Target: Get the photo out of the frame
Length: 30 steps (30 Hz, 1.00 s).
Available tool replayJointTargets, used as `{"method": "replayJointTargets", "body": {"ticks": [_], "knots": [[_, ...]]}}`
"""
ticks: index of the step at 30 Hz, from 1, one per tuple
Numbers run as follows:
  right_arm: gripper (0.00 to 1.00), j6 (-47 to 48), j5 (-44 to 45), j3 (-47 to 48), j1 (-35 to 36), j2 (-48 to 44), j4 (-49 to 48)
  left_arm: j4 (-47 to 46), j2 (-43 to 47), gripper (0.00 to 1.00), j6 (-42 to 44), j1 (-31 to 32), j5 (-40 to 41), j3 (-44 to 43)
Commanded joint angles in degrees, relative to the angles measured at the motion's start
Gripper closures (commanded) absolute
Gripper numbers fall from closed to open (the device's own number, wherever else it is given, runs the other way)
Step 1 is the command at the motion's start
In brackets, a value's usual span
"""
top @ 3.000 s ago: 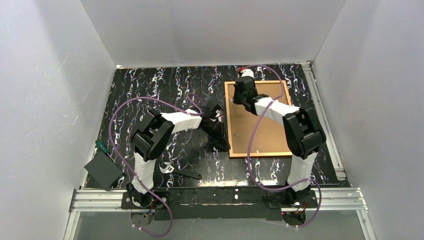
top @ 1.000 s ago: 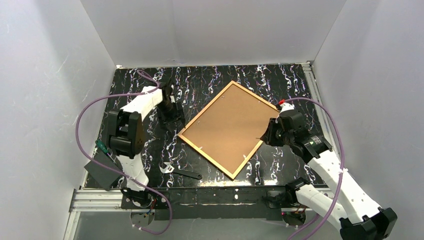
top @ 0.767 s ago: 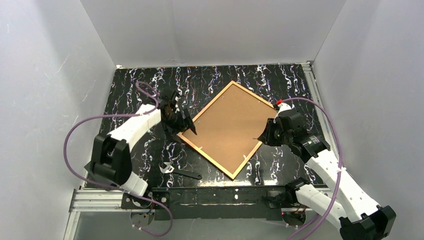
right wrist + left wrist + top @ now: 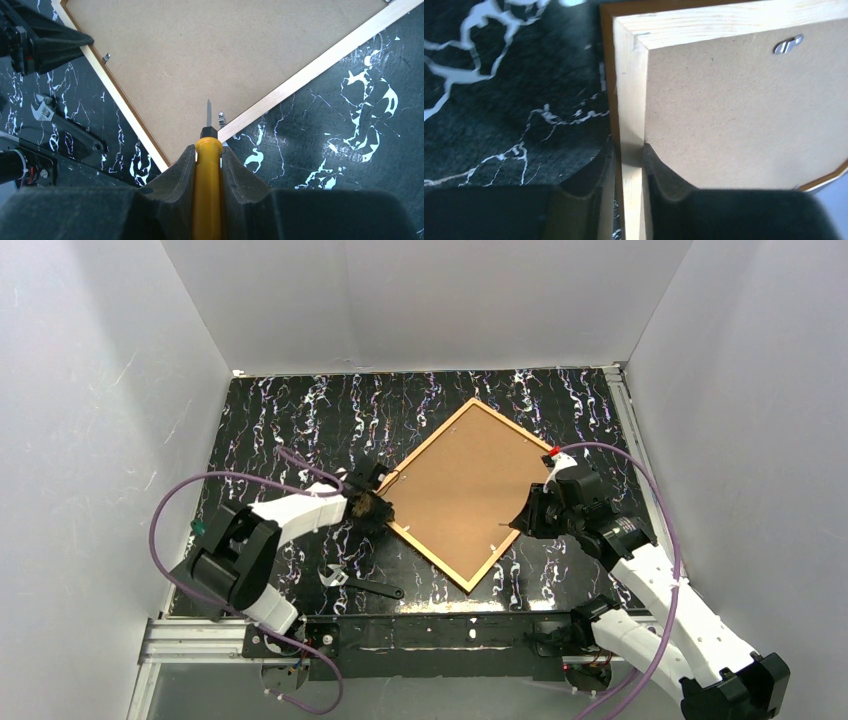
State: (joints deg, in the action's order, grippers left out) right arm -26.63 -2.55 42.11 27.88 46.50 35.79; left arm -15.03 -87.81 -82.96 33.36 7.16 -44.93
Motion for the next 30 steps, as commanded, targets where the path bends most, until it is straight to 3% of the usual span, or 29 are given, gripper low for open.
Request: {"method": "replayJointTargets", "body": {"ticks": [1, 6, 10, 14, 18, 25, 30], "knots": [[0.99, 0.08, -0.04, -0.36, 0.34, 0.4, -3.11, 10.59, -7.81, 0.96, 15.19, -1.13, -4.45, -6.41], [0.99, 0.96, -2.52, -1.74, 0.8, 2.25, -7.76, 12.56, -15.79, 1.0, 36.75, -3.25, -13.36, -15.9], [0.99, 0.72, -2.58, -1.54, 3.02, 6.65, -12.15, 12.64, -21.82, 1.0, 43.29, -6.27, -22.1, -21.96], [0.99, 0.29, 1.01, 0.82, 8.1, 13.26, -16.08, 10.86, -27.09, 1.0, 43.22, -8.48, -28.38, -26.68], [0.99, 0.16, 4.06, 5.51, 12.29, 21.22, -18.62, 9.6, -30.6, 1.0, 42.5, -9.09, -29.54, -30.46], [0.99, 0.66, 5.37, 13.37, 14.61, 33.31, -23.3, 5.35, -36.84, 1.0, 34.68, -9.58, -36.67, -34.37], [0.99, 1.93, 8.15, 16.66, 16.31, 38.5, -23.55, 7.95, -37.64, 1.0, 34.63, -10.01, -39.16, -35.09]]}}
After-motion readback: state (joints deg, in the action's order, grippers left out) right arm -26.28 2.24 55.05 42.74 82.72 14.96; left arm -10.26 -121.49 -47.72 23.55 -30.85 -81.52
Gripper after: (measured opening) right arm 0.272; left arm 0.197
